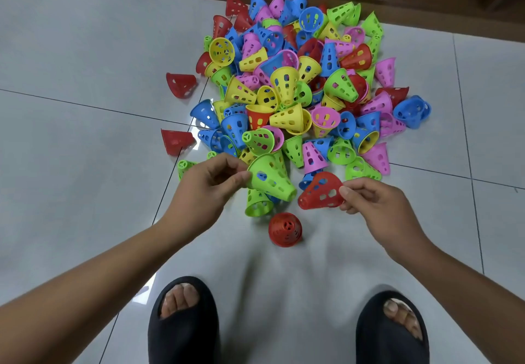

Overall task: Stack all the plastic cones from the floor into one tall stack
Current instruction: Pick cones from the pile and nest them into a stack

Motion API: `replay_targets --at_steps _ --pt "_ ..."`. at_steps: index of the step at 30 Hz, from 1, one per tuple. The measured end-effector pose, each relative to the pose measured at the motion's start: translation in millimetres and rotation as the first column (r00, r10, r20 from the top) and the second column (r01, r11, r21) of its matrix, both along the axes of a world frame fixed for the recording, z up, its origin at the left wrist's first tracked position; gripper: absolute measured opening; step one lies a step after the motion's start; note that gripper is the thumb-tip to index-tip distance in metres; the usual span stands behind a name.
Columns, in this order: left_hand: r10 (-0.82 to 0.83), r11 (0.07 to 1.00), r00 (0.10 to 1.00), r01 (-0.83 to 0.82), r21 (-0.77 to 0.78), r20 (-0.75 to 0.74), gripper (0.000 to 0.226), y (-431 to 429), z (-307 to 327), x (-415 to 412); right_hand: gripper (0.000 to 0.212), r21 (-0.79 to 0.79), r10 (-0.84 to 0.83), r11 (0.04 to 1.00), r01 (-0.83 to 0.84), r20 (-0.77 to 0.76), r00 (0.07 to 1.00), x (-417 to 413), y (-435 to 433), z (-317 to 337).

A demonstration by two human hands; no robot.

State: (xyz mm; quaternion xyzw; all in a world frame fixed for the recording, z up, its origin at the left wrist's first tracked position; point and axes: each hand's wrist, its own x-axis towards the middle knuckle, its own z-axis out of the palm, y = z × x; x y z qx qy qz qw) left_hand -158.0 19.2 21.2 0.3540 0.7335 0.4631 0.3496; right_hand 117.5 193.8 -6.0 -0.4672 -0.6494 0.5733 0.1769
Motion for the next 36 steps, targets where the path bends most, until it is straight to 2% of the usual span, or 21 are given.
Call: replay_targets --at_steps 4,7,10,13,17,20,24,28,33,36 --pt "0.018 1.0 0.976 -0.018 -0.001 0.219 0.006 -1 0 20 0.012 -0.248 -0.09 0.968 0.043 -0.183 0.979 -2 -2 10" --pt "0.055 0.998 0.925 -0.038 -0.052 0.377 0.012 -3 -8 32 0.015 -0.392 -0.136 0.92 0.026 -0.254 0.958 -5 -5 19" --pt "0.097 0.992 0.863 -0.046 -0.114 0.497 0.014 -7 -16 43 0.015 -0.474 -0.166 0.88 0.008 -0.292 0.942 -7 -5 23" --pt "0.11 0.986 0.836 -0.023 -0.165 0.538 0.014 -11 -24 49 0.019 -0.485 -0.187 0.874 0.02 -0.298 0.936 -5 -6 22" --pt "0.132 0.975 0.849 -0.02 -0.219 0.511 0.016 -13 -33 53 0.031 -0.487 -0.223 0.872 0.041 -0.321 0.92 -4 -8 20" --pt "0.142 0.966 0.861 -0.014 -0.257 0.488 0.016 -14 -43 55 0.038 -0.451 -0.117 0.892 -0.022 -0.276 0.954 -6 -17 16" --pt "0.104 0.951 0.897 0.037 -0.307 0.431 0.017 -17 -54 58 0.021 -0.312 0.08 0.945 -0.093 -0.053 0.995 -10 -31 0" --pt "0.078 0.932 0.934 0.056 -0.359 0.348 0.01 -22 -63 56 0.008 -0.266 0.127 0.959 -0.101 0.084 0.988 -9 -38 -19" --pt "0.074 0.929 0.982 -0.006 -0.369 0.171 0.007 -22 -68 36 0.009 -0.202 0.139 0.975 -0.096 0.207 0.969 -2 -29 -39" --pt "-0.007 0.953 0.998 -0.011 -0.302 -0.058 0.008 -18 -71 20 0.011 -0.058 0.163 0.987 -0.152 0.295 0.942 -1 -17 -47"
